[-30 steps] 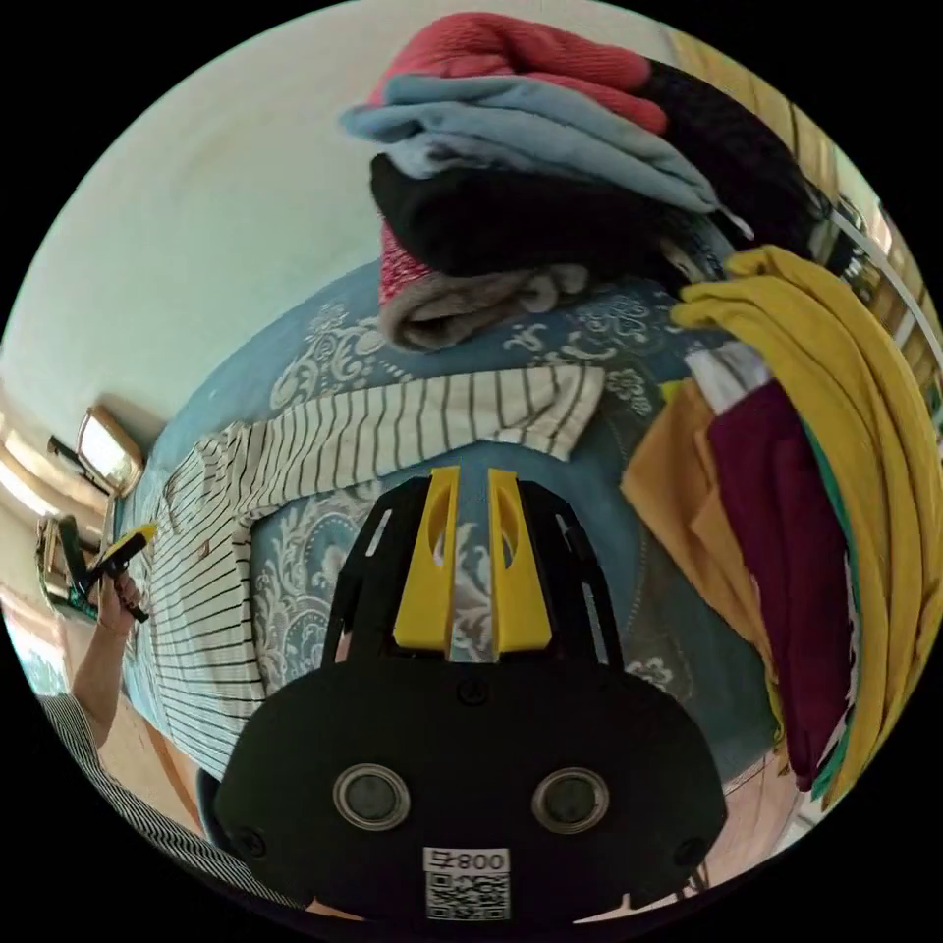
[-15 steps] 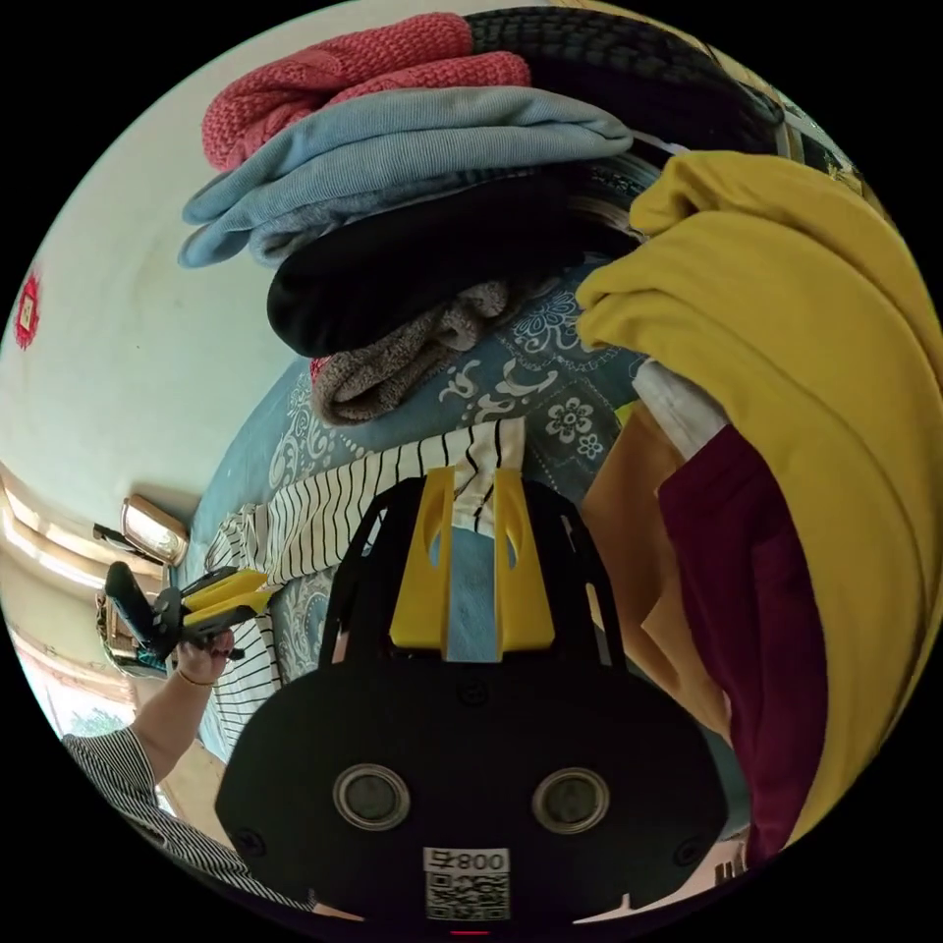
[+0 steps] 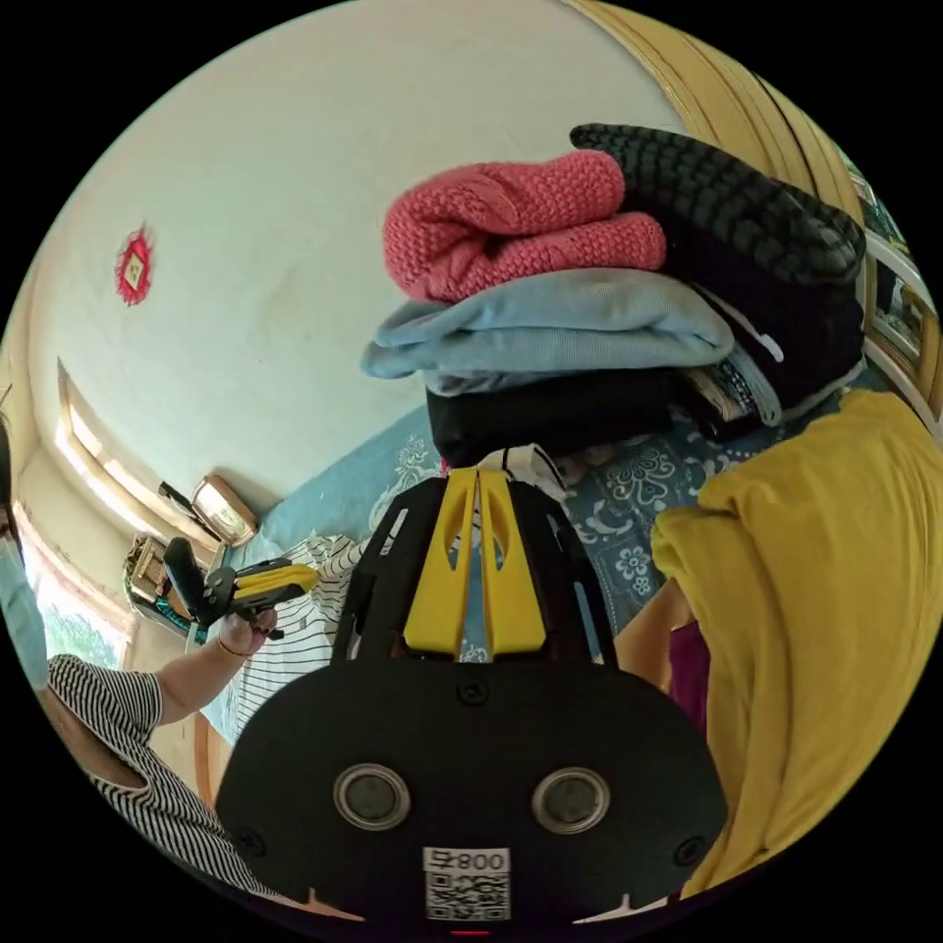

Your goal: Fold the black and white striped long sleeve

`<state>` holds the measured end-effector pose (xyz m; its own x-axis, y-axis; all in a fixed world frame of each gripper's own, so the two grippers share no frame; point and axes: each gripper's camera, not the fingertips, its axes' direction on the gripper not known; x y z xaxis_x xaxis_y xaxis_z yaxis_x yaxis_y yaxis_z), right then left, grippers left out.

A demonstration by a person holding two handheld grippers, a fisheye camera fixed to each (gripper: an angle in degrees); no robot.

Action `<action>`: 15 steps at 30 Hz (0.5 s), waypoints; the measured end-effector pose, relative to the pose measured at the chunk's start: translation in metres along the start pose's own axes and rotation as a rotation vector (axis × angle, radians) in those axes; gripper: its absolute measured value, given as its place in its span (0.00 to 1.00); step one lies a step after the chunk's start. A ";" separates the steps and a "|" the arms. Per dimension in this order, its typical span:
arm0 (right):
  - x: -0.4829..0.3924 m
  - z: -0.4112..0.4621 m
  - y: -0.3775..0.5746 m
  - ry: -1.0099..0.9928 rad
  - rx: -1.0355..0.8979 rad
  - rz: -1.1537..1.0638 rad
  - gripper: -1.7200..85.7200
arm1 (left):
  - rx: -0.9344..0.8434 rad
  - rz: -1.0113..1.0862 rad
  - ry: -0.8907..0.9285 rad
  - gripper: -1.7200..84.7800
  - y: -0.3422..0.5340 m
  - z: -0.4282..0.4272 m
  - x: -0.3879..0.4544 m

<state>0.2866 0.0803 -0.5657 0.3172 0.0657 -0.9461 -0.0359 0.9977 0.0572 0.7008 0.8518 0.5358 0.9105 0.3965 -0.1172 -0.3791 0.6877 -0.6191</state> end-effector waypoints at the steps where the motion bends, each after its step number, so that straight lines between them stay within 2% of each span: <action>1: 0.003 -0.003 0.006 0.010 -0.006 0.008 0.02 | -0.011 0.005 0.006 0.03 0.001 0.005 0.003; 4: 0.032 0.008 0.046 0.090 -0.127 0.095 0.03 | -0.123 0.034 0.047 0.03 0.008 0.046 0.020; 7: 0.074 0.026 0.081 0.055 -0.230 0.273 0.04 | -0.238 0.042 0.059 0.04 0.010 0.080 0.029; 12: 0.089 0.011 0.101 0.022 -0.148 0.367 0.08 | -0.129 0.017 0.146 0.06 -0.012 0.064 0.012; 15: 0.084 0.009 0.099 0.059 -0.133 0.348 0.10 | -0.078 -0.018 0.191 0.07 -0.037 0.070 0.000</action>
<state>0.3177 0.1852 -0.6368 0.2091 0.3954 -0.8944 -0.2562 0.9048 0.3401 0.7029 0.8692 0.6129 0.9344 0.2570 -0.2467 -0.3559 0.6415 -0.6796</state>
